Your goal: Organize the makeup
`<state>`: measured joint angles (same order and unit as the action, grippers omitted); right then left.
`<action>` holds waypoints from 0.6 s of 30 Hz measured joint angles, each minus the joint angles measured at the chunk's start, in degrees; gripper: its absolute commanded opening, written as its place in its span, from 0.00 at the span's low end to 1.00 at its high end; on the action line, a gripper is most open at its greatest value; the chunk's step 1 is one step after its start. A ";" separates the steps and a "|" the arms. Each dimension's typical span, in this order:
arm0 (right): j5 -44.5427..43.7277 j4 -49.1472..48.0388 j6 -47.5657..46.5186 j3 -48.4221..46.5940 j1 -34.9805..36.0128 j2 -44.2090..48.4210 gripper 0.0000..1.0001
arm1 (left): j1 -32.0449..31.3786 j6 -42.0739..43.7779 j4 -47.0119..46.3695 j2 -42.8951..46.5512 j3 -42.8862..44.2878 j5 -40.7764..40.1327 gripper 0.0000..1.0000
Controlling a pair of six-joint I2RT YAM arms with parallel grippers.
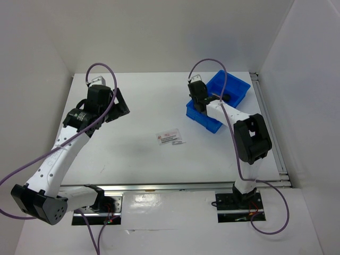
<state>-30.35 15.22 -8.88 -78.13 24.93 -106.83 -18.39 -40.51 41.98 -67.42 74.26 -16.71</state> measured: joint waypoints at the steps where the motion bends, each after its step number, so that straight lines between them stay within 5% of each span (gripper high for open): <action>1: 0.20 -0.07 0.00 0.00 -0.09 -0.09 0.33 | 0.00 0.00 -0.02 -0.02 0.00 0.00 1.00; 3: 0.72 -0.13 0.00 0.00 -0.13 -0.26 0.41 | 0.00 0.00 -0.04 -0.13 0.00 0.02 1.00; 18: 4.42 1.38 1.88 -1.79 0.85 3.19 0.46 | 0.00 0.00 -0.02 -0.66 0.00 0.02 1.00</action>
<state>-25.93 16.60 -7.01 -79.92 25.78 -103.63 -18.39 -40.51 41.95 -68.07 74.26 -16.69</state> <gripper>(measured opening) 0.458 1.001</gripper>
